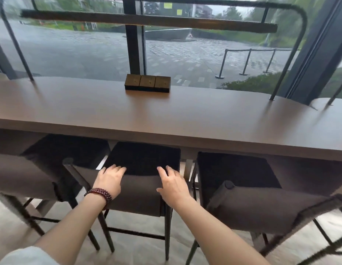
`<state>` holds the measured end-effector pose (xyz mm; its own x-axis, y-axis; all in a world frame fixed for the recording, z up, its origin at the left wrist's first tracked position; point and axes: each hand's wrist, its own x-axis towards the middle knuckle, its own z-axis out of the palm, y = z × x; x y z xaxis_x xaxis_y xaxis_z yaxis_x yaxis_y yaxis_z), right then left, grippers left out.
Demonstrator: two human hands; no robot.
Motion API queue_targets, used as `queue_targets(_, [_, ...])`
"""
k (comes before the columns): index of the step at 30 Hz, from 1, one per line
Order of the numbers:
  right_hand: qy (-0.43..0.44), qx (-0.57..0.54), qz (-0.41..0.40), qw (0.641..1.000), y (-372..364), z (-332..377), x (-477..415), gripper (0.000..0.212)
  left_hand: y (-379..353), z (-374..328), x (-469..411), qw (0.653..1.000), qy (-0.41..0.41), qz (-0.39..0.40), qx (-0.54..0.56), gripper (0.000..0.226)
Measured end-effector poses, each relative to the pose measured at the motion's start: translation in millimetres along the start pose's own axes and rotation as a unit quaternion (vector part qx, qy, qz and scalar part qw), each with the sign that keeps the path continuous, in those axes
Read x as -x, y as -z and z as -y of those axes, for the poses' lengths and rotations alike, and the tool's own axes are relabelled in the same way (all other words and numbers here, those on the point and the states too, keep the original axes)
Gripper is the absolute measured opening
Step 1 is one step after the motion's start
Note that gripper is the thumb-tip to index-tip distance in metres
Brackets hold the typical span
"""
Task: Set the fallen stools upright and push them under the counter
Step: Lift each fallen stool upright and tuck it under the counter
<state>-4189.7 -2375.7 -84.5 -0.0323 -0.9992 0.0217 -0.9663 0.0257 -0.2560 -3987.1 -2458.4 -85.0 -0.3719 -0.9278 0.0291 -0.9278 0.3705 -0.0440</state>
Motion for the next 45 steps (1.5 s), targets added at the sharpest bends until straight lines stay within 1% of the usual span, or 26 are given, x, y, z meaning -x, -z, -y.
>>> queue_targets(2, [-0.019, 0.042, 0.017, 0.999, -8, 5, -10, 0.061, -11, 11, -4, 1.000, -0.001, 0.008, -0.011, 0.057])
queue_targets(4, [-0.032, 0.059, 0.004, 0.998, -11, 5, -15, 0.047, -18, 15, -7, 0.999, -0.011, -0.031, 0.007, 0.049])
queue_targets(6, [-0.033, 0.055, 0.000, 0.998, -11, 4, -17, 0.040, -21, 16, -10, 0.997, -0.031, -0.073, 0.014, 0.037])
queue_targets(8, [-0.028, 0.051, -0.007, 0.998, -8, 4, -18, 0.037, -19, 16, -10, 0.996, -0.036, -0.083, -0.014, 0.034])
queue_targets(11, [-0.034, 0.042, -0.016, 0.998, -8, 4, -16, 0.035, -17, 17, -8, 0.997, -0.039, -0.065, -0.028, 0.026])
queue_targets(13, [-0.045, 0.040, -0.013, 0.998, -6, 0, -14, 0.035, -15, 12, -7, 0.997, -0.047, -0.053, -0.042, 0.024])
queue_targets(17, [-0.058, 0.044, -0.020, 0.997, -1, -15, -4, 0.035, -14, -3, -6, 0.991, -0.107, -0.069, -0.048, 0.038])
queue_targets(18, [-0.058, 0.043, -0.021, 0.997, -1, -18, -3, 0.035, -16, -6, -7, 0.989, -0.108, -0.084, -0.051, 0.039])
queue_targets(20, [-0.058, 0.042, -0.020, 0.997, -1, -21, -1, 0.033, -12, -14, -5, 0.989, -0.107, -0.089, -0.056, 0.041])
queue_targets(21, [-0.058, 0.045, -0.018, 0.997, -1, -21, -2, 0.031, -10, -15, -5, 0.990, -0.100, -0.077, -0.060, 0.038])
queue_targets(22, [-0.059, 0.048, -0.014, 0.997, -1, -21, -3, 0.030, -7, -15, -4, 0.992, -0.095, -0.060, -0.063, 0.029])
queue_targets(23, [-0.058, 0.050, -0.010, 0.997, 0, -21, -3, 0.030, -6, -15, -4, 0.994, -0.081, -0.046, -0.057, 0.019])
queue_targets(24, [-0.054, 0.053, -0.009, 0.997, 0, -22, -4, 0.031, -9, -11, -4, 0.996, -0.050, -0.036, -0.064, 0.020])
queue_targets(26, [-0.035, 0.073, -0.011, 0.997, 0, -24, -5, 0.034, -9, 4, 1, 0.997, 0.024, -0.015, -0.077, 0.037])
queue_targets(27, [-0.019, 0.085, -0.014, 0.996, -1, -25, -6, 0.036, -10, 16, 5, 0.994, 0.078, -0.022, -0.072, 0.048])
queue_targets(28, [-0.006, 0.094, -0.015, 0.995, -2, -26, -8, 0.038, -11, 30, 7, 0.988, 0.146, -0.039, -0.042, 0.061])
queue_targets(29, [-0.003, 0.098, -0.008, 0.995, -3, -26, -10, 0.039, -10, 43, 8, 0.972, 0.227, -0.052, 0.037, 0.074])
queue_targets(30, [-0.008, 0.100, 0.004, 0.995, -3, -25, -13, 0.036, -8, 54, 8, 0.940, 0.305, -0.053, 0.147, 0.084])
queue_targets(31, [-0.015, 0.102, 0.017, 0.995, -3, -25, -14, 0.032, -8, 62, 6, 0.895, 0.359, -0.041, 0.262, 0.091])
queue_targets(32, [-0.020, 0.104, 0.026, 0.994, -3, -25, -16, 0.029, -9, 66, 3, 0.855, 0.384, -0.028, 0.348, 0.093])
queue_targets(33, [-0.022, 0.106, 0.031, 0.994, -3, -25, -17, 0.026, -11, 66, 0, 0.831, 0.392, -0.019, 0.394, 0.094])
queue_targets(34, [-0.024, 0.107, 0.033, 0.993, -2, -26, -18, 0.024, -14, 65, -1, 0.820, 0.392, -0.018, 0.417, 0.094])
queue_targets(35, [-0.026, 0.109, 0.035, 0.993, -1, -27, -18, 0.022, -17, 63, -2, 0.817, 0.388, -0.023, 0.426, 0.095])
queue_targets(38, [-0.027, 0.110, 0.041, 0.993, 1, -26, -17, 0.020, -23, 64, 0, 0.824, 0.383, -0.033, 0.415, 0.094])
queue_targets(45, [-0.032, 0.128, 0.062, 0.989, 6, -35, -16, 0.018, -21, 66, -11, 0.838, 0.353, -0.003, 0.415, 0.091])
